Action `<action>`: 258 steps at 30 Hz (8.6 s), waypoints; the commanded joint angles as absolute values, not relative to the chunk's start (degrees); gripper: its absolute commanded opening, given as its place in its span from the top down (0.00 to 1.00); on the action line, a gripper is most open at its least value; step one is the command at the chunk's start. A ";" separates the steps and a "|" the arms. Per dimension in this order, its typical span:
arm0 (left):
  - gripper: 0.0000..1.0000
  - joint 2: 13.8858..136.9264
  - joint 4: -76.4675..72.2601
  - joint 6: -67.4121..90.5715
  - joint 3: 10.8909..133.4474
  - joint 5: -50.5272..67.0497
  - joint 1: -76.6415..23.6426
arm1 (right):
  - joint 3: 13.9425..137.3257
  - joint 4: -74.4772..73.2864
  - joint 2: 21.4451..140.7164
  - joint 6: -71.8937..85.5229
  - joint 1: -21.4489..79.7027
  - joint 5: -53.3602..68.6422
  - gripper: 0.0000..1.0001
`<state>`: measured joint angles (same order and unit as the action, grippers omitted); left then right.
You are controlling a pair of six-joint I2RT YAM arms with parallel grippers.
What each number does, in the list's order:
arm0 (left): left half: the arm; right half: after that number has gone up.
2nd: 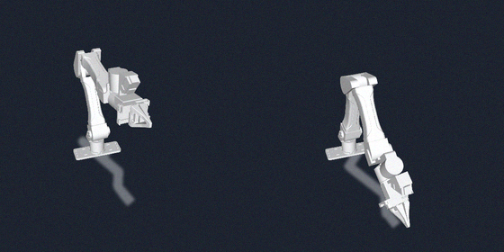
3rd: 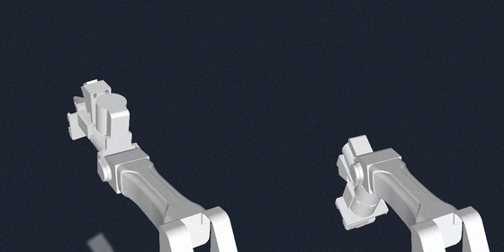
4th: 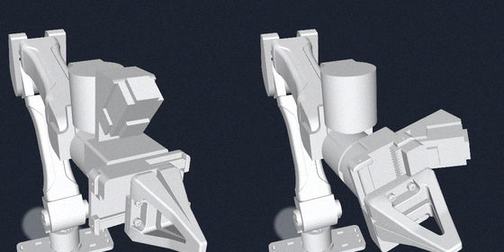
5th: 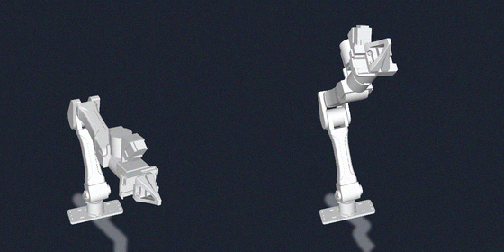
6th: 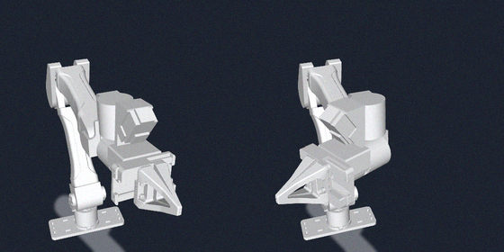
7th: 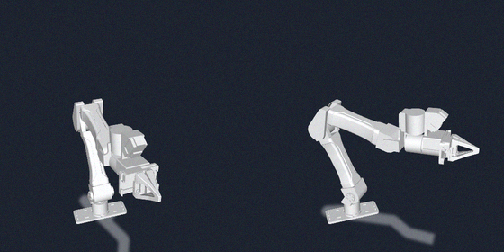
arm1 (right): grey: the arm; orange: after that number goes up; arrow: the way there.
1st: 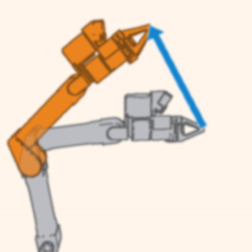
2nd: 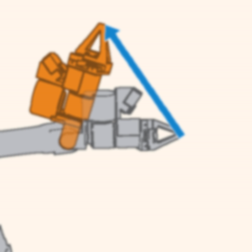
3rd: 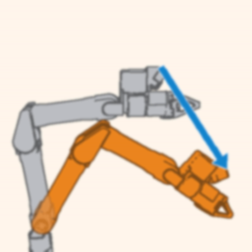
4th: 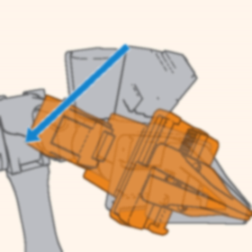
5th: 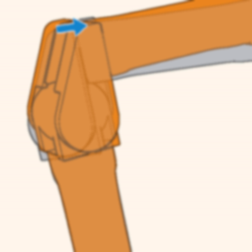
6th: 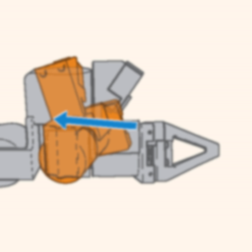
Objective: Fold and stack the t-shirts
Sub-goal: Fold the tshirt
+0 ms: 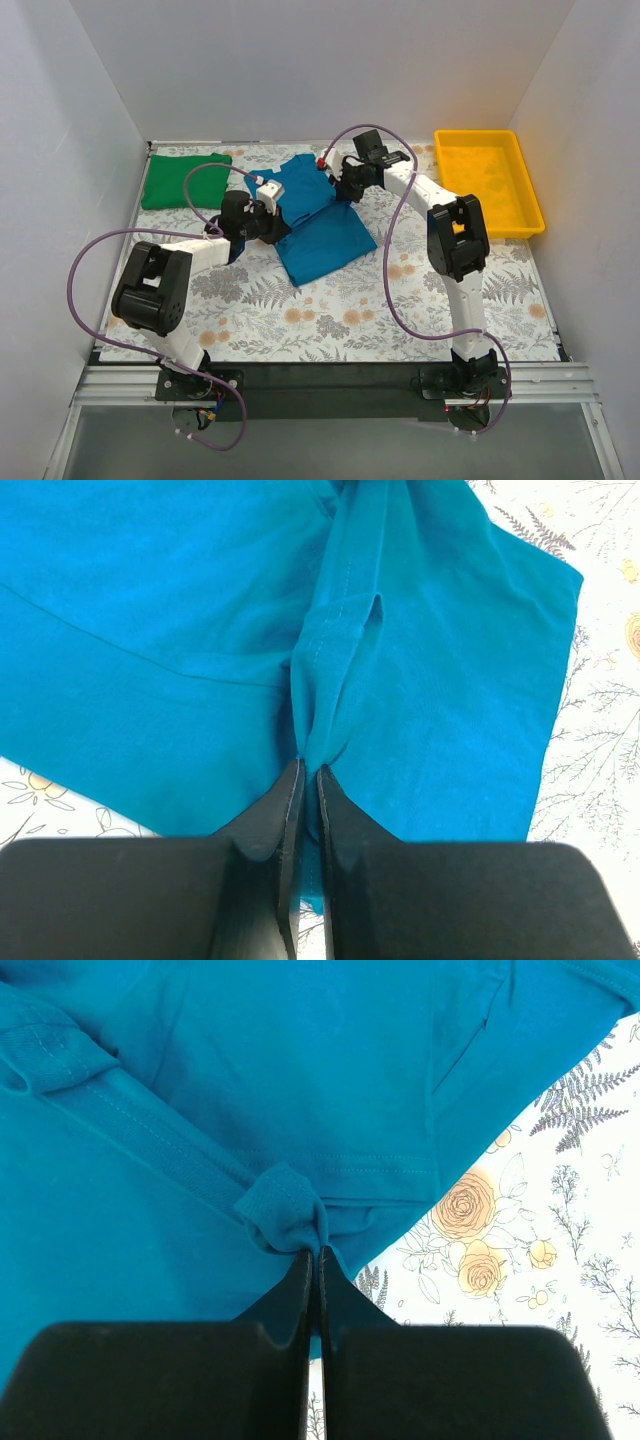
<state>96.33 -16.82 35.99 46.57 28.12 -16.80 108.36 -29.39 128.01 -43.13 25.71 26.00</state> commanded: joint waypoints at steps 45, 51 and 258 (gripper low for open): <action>0.03 53.96 1.67 30.86 31.73 26.90 -21.78 | 48.87 -25.50 73.48 -64.78 17.67 49.31 0.26; 0.04 54.23 4.74 24.09 29.97 17.24 -31.98 | 46.58 -22.33 71.63 -62.67 16.17 50.80 0.26; 1.00 65.73 -5.53 9.58 31.55 7.82 -49.32 | 60.54 -42.46 76.54 -77.79 24.08 29.27 0.99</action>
<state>64.38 -1.32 13.15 28.47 3.95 -53.08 55.53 -44.62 74.17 -80.42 24.47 28.77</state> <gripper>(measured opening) 0.043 0.043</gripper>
